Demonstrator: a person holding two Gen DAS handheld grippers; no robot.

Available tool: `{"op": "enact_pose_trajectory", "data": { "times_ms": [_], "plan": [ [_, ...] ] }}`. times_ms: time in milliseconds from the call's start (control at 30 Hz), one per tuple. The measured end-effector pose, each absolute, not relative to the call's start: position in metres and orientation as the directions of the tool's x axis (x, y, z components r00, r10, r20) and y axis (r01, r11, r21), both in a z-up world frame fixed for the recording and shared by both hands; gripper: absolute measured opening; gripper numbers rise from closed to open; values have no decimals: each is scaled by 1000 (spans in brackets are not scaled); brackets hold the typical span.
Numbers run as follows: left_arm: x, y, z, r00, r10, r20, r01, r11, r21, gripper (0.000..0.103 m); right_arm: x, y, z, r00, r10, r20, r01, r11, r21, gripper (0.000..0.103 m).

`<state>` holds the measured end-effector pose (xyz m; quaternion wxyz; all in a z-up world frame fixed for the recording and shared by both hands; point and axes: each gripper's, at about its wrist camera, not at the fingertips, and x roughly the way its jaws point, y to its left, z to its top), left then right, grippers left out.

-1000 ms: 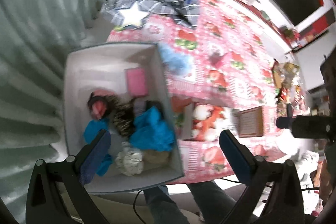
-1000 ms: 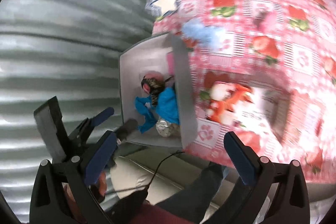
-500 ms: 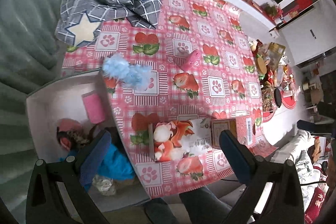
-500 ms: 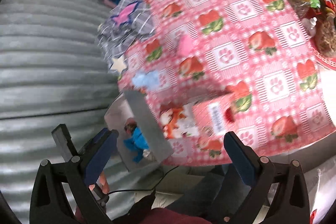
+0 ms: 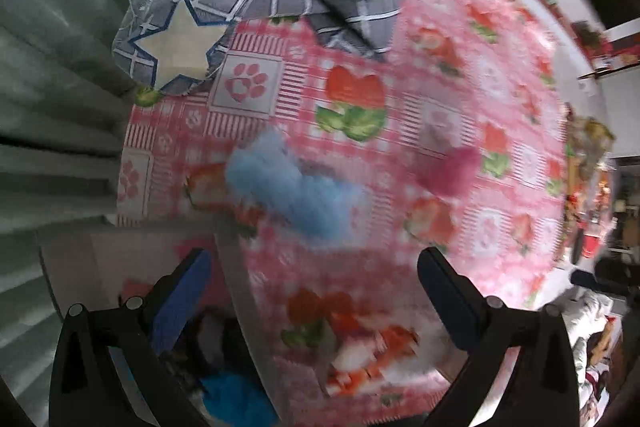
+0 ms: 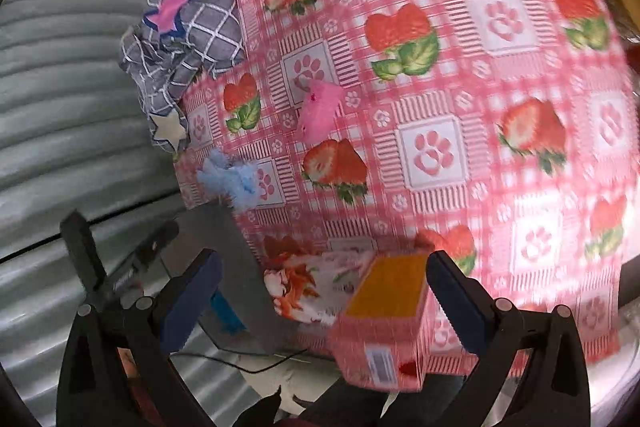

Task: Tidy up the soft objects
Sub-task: 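Move both open tools back over the blue fluffy scrunchie and pink sponge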

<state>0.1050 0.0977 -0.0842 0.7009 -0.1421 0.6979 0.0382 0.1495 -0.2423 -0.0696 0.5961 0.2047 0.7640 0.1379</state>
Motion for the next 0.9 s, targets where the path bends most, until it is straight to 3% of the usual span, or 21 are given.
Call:
{"op": "enact_pose_trajectory", "data": {
  "times_ms": [167, 567, 833, 867, 900],
  "plan": [
    [144, 96, -132, -98, -56, -994, -209, 977, -34, 103, 177, -227, -102, -260, 480, -838, 114, 877, 467, 103],
    [157, 101, -194, -278, -54, -959, -295, 955, 31, 103, 230, -174, -183, -299, 418, -858, 48, 904, 424, 103],
    [152, 91, -217, -324, -88, -942, -338, 941, 29, 100, 238, -147, -207, -293, 354, -888, -40, 924, 381, 103],
    [150, 89, -220, -332, -104, -938, -352, 936, 21, 98, 238, -146, -207, -290, 343, -893, -49, 927, 372, 100],
    [149, 88, -223, -340, -122, -932, -366, 931, 12, 97, 238, -144, -208, -286, 331, -899, -61, 930, 362, 90]
  ]
}}
